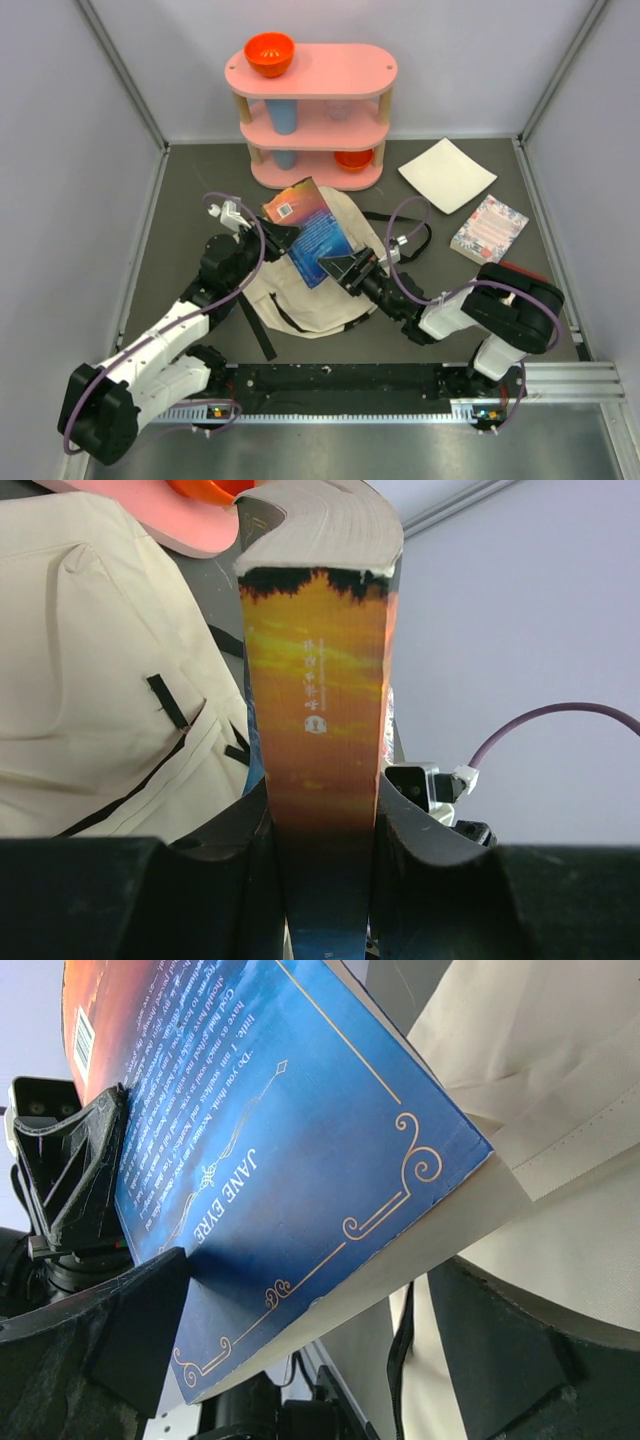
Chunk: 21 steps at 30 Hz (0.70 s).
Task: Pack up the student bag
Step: Pick up the book from the center of the board.
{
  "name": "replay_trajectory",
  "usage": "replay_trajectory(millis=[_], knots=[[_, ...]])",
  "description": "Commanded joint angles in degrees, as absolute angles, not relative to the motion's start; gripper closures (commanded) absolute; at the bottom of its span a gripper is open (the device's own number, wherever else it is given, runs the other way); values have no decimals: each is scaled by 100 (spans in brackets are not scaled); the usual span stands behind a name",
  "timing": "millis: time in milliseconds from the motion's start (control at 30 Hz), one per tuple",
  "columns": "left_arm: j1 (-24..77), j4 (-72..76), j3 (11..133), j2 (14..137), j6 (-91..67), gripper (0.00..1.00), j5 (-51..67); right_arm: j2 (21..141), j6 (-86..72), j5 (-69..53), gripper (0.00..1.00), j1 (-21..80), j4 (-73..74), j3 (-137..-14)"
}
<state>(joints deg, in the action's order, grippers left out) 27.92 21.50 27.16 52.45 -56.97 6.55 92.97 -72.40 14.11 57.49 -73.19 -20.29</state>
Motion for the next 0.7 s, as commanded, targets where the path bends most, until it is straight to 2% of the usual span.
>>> replay_trajectory(millis=[0, 167, 667], knots=[[2874, 4043, 2971, 4843, -6249, 100, 923, 9237, -6891, 1169, 1, 5844, -9220, -2215], [2752, 4692, 2664, 4790, -6530, 100, 870, 9203, -6795, 1362, 1, 5941, -9220, -2189], [2303, 5413, 2593, 5185, -7066, 100, 1511, 8956, -6654, 1476, 1, 5950, -9220, -1925]])
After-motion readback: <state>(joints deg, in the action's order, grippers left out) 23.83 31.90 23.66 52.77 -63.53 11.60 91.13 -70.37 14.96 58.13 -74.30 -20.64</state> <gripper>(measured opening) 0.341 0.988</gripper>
